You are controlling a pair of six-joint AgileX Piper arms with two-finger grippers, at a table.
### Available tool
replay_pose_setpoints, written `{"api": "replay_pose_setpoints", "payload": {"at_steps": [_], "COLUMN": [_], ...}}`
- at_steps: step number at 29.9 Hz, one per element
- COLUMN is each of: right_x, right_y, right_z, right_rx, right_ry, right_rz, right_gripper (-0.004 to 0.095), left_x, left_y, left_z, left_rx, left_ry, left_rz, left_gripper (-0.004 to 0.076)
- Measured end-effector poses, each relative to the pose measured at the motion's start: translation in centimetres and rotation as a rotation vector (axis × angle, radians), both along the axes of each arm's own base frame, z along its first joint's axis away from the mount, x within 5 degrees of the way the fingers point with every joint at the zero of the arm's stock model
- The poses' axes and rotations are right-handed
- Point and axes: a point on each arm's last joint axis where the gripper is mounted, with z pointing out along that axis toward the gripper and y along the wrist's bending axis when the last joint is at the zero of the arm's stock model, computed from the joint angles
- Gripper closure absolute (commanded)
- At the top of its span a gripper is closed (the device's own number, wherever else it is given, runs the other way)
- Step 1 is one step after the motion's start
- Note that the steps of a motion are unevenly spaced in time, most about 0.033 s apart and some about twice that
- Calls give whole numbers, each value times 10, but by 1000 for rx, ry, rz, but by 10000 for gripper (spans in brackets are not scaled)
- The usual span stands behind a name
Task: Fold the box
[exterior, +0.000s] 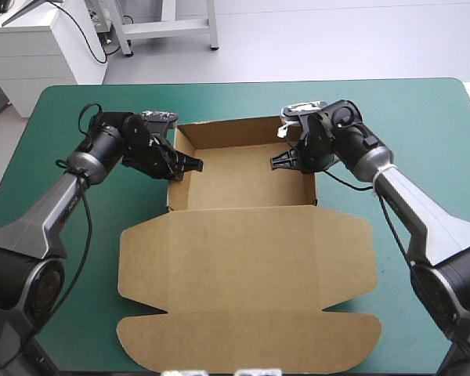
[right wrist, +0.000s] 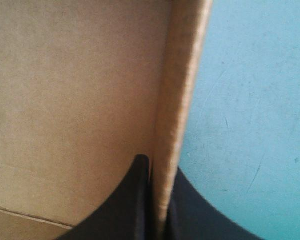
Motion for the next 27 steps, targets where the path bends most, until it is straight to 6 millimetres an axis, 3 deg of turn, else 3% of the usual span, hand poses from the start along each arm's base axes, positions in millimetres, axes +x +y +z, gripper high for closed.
{"api": "replay_pose_setpoints", "payload": {"at_steps": [5, 10, 14, 17, 20, 27], "right_x": [1, 5, 10, 15, 16, 22], "right_y": [0, 1, 4, 7, 8, 7], "right_z": [-3, -14, -32, -47, -49, -19], "right_rx": [-29, -64, -102, -122, -135, -171], "right_ry": [-5, 22, 80, 116, 115, 39], "right_rz": [-8, -31, -28, -23, -10, 19], "right_gripper": [888, 640, 484, 473, 473, 473], "left_x": [5, 7, 7, 7, 7, 8], "left_y": [-3, -5, -6, -7, -6, -5], "left_z": [-13, -16, -15, -15, -16, -6], "left_rx": [24, 24, 26, 30, 38, 63], "left_ry": [35, 33, 26, 21, 23, 10], "left_rz": [-11, -17, -30, -44, -53, -66], "left_gripper": [730, 698, 552, 402, 303, 292]}}
